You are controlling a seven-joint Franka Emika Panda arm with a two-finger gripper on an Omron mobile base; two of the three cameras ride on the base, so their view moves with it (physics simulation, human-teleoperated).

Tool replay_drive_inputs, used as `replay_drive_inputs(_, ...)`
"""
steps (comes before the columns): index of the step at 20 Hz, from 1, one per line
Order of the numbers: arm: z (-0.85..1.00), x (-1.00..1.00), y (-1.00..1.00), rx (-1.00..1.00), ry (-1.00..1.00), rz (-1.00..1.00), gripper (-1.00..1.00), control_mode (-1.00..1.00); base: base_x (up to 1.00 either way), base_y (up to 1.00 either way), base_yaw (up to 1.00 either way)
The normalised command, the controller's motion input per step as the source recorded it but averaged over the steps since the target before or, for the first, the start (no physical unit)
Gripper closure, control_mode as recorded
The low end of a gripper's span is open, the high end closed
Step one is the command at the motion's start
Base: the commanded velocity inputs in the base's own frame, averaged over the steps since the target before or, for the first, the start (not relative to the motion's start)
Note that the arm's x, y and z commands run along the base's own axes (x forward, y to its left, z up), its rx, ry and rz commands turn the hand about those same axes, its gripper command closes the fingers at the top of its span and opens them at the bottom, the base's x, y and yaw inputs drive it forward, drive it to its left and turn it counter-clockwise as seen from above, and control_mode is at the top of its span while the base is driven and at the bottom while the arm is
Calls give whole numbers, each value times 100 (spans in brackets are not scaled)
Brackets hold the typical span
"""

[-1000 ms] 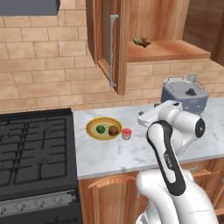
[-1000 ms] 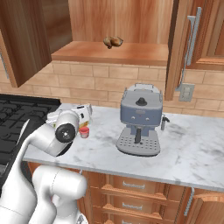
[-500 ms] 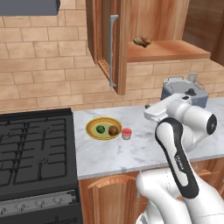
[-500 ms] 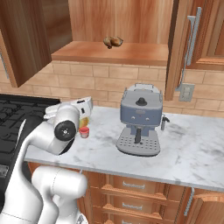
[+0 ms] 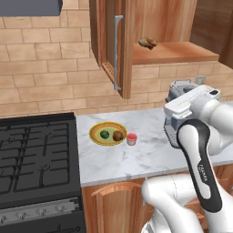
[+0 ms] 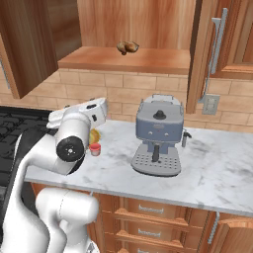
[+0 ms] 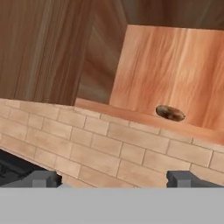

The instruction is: Pick the avocado and bread from the counter and place them on the plate. Then pick the jam from the cabinet and place it next to the plate. Lastly close the cabinet door.

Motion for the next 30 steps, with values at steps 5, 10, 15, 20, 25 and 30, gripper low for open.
replay_drive_inputs(5,30,-61,-39,-3,-9,-10,-100,-100,0,0,0)
replay_drive_inputs(10,0,-72,-31,-9,-8,-10,-100,-100,0,0,0)
replay_drive_inputs(15,0,-88,-6,-13,-11,-9,-100,-100,0,0,0)
replay_drive_inputs(20,0,-81,-3,-8,-13,-4,-100,-100,0,0,0)
replay_drive_inputs(25,0,-52,-35,-4,-13,0,-100,-100,0,0,0)
replay_drive_inputs(30,0,-5,-51,-2,-7,0,-100,-100,0,0,0)
